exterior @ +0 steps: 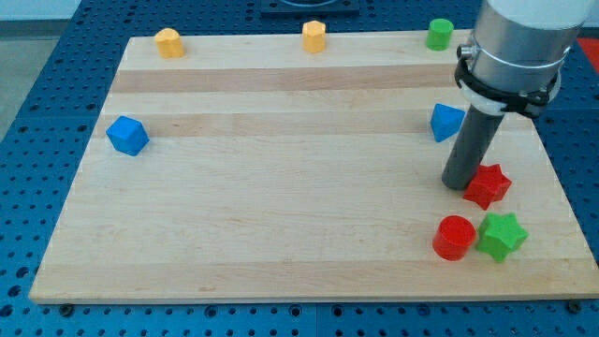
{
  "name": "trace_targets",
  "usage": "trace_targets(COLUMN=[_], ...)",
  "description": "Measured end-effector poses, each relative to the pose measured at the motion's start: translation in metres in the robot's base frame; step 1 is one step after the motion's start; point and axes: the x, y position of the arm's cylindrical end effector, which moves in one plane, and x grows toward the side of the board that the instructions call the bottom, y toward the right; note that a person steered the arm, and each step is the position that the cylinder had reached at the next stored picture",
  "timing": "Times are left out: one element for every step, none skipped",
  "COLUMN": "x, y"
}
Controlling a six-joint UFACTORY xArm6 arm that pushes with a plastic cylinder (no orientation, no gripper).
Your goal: Push the red star into the green star
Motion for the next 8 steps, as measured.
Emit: trace_targets(x=[-0.043,-0.055,-0.047,-0.029,-0.014,0.007,0.014,0.012], y=[-0.003,0.012,0.029,0.039,0.042,0.047,0.053,0.057])
